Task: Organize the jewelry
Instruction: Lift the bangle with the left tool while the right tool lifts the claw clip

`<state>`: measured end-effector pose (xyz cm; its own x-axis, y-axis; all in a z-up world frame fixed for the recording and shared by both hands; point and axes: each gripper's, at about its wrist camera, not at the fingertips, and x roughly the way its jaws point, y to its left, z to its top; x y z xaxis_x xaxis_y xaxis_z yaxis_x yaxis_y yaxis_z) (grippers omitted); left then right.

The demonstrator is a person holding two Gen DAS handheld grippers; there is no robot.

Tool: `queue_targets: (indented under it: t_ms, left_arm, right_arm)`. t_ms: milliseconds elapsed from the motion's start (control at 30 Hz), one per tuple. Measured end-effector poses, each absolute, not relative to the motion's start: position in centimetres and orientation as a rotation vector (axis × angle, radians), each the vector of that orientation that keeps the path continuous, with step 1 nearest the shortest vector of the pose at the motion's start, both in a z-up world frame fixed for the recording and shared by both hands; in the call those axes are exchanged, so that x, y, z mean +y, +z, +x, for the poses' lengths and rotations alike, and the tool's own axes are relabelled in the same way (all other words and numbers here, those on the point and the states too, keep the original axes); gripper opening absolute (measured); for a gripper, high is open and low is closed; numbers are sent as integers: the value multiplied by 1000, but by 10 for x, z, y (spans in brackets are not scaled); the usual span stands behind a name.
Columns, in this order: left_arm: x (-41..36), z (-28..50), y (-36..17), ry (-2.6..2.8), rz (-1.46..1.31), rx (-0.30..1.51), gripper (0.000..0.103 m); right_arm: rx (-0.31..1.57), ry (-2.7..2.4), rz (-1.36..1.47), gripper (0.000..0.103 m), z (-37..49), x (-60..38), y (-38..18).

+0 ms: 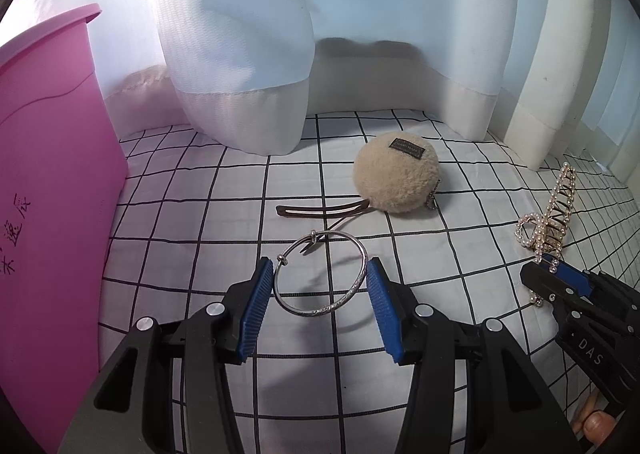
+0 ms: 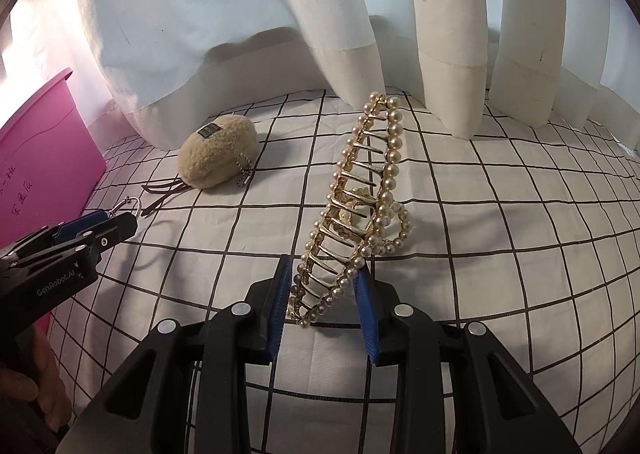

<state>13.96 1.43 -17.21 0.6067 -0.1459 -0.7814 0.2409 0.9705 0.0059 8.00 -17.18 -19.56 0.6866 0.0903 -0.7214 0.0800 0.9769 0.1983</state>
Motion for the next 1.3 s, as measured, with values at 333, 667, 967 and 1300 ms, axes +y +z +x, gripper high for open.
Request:
queue_targets:
  t_ms: [333,667,967,1300]
  left_arm:
    - [12,131,-167,-226,105,878,47]
    - [7,127,-166,-229,105,882,47]
    - [4,126,-167,-232,100,886,47]
    - [2,128,-169,-236,92,892,47]
  right_arm:
    - [775,1,217,29,69,-181,-185]
    - [830,-61,240,29,74,-193,-196]
    - [859,-89,245,30,81,-194,-200]
    - [884,-127,215,31,98,-191,-200]
